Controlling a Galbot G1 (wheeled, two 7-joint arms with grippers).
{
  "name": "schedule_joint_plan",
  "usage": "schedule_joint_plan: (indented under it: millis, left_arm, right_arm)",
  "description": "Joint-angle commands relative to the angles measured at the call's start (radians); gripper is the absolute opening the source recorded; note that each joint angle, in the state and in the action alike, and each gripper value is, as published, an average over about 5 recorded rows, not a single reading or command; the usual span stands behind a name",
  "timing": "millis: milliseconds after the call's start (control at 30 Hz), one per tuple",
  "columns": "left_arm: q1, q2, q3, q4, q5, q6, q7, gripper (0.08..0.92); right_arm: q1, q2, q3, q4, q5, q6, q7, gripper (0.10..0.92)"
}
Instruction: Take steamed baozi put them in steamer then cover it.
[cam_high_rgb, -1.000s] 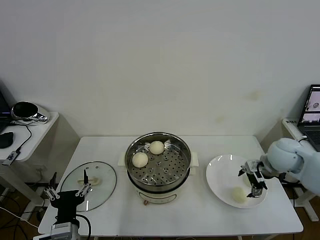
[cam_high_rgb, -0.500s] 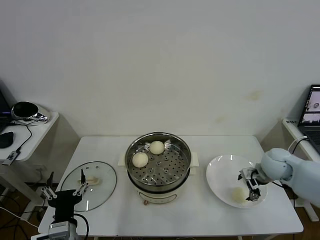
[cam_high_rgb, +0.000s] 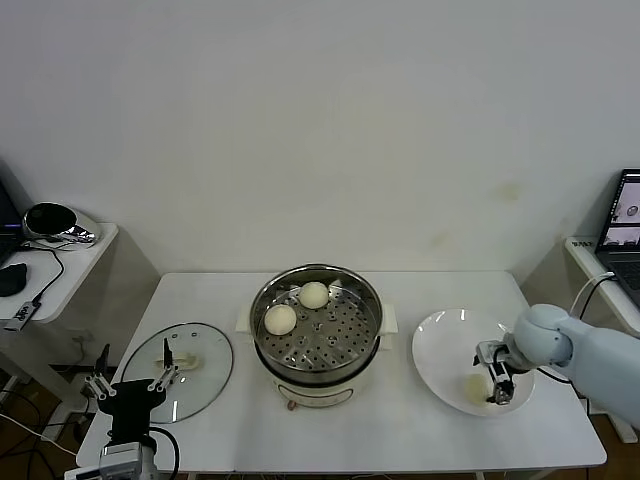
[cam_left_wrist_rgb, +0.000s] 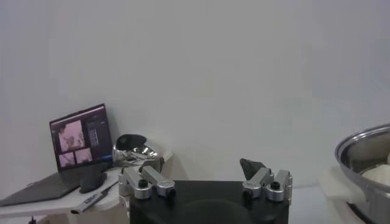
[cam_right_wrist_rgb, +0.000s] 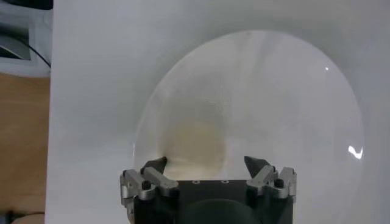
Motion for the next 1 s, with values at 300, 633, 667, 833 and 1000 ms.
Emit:
schedule_joint_plan:
  millis: [300, 633, 667, 833, 1000]
  left_arm:
    - [0.002, -0.002, 0.003, -0.004, 0.003, 0.0, 0.0, 0.823]
    - [0.004, 0.0, 0.006, -0.011, 0.004, 0.001, 0.0, 0.823]
    - [0.005, 0.0, 0.007, -0.012, 0.004, 0.001, 0.001, 0.823]
    - [0.008, 0.002, 0.005, -0.017, 0.003, 0.001, 0.001, 0.823]
    - [0.008, 0.005, 0.006, -0.02, 0.003, 0.003, 0.001, 0.823]
  right_arm:
    - [0.0, -0.012, 0.016, 0.014, 0.023, -0.004, -0.012, 0.579]
    - [0.034, -0.027, 0.016, 0.025, 0.059, -0.006, -0.033, 0.454]
    - [0.04, -0.029, 0.018, 0.027, 0.062, -0.005, -0.038, 0.452]
    - [0.091, -0.049, 0.033, 0.036, 0.089, 0.002, -0.066, 0.451]
    - [0.246, -0.054, 0.02, 0.025, 0.149, 0.013, -0.097, 0.457]
